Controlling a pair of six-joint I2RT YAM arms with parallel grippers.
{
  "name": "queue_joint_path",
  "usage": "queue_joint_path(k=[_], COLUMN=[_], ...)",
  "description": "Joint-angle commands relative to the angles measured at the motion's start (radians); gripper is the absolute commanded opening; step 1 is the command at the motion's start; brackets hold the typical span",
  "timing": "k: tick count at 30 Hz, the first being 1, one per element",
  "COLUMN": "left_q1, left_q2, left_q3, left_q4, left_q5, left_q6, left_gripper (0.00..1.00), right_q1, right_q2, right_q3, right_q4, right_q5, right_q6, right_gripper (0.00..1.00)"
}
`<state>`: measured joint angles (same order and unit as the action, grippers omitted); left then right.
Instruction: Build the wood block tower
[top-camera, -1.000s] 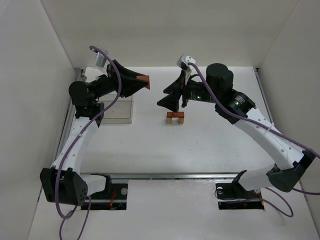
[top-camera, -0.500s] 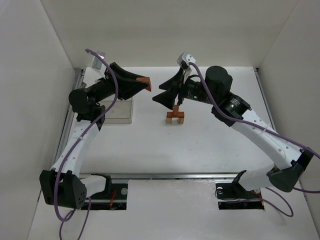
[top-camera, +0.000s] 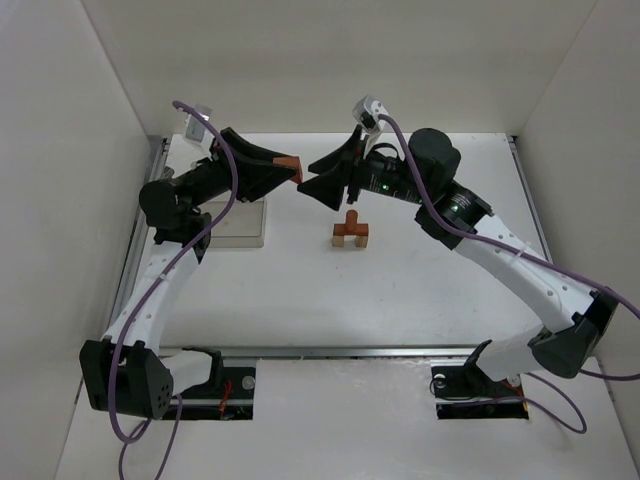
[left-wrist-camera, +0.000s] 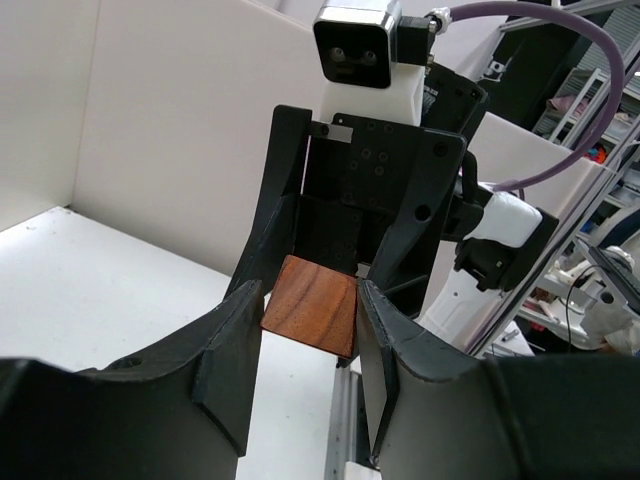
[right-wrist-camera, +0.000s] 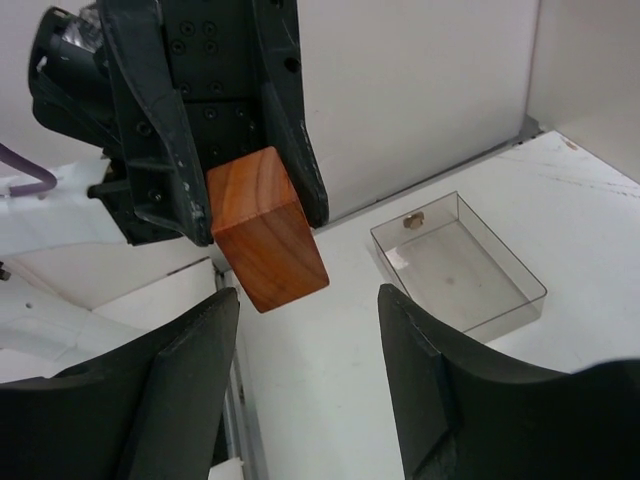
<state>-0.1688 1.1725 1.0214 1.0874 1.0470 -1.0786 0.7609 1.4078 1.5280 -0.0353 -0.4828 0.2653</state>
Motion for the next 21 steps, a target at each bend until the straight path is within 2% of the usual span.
queue_joint_path(k=[1, 8, 11, 13, 18, 20, 21], left_q1=[-0.005, -0.014, -0.014, -0.014, -0.023, -0.023, -0.023], left_q2=[-0.04, -0.04, -0.04, -0.04, -0.04, -0.04, -0.04], left_q3=[-0.011, -0.02, -0.02, -0.02, -0.02, -0.02, -0.029], left_q4=[0.075, 0.075, 0.075, 0.075, 0.075, 0.075, 0.075], left_q5=[0.004, 0.004, 0.004, -0.005, -0.005, -0.005, -0.005], left_q6=[0.008, 0.008, 0.008, 0.008, 0.008, 0.008, 0.008], left_gripper=[0.0, 0.0, 0.0, 0.0, 0.0, 0.0, 0.0], right_q1=[0.011, 0.011, 0.011, 0.011, 0.011, 0.011, 0.011], right_q2=[0.006, 0.025, 0.025, 0.034, 0.054, 0.054, 0.054], right_q3=[0.024, 0.034, 0.034, 0.034, 0.043, 0.043, 0.043], right_q4=[0.106, 0.132, 0.132, 0.132, 0.132, 0.132, 0.132], right_q5=[-0.033, -0.053, -0.062, -0.072, -0.106, -0.106, -0.106], right_q6=[0.031, 0.06, 0.06, 0.06, 0.069, 0.069, 0.069], right_gripper=[0.63, 0.56, 0.48, 0.39, 0.29, 0.18, 0.16])
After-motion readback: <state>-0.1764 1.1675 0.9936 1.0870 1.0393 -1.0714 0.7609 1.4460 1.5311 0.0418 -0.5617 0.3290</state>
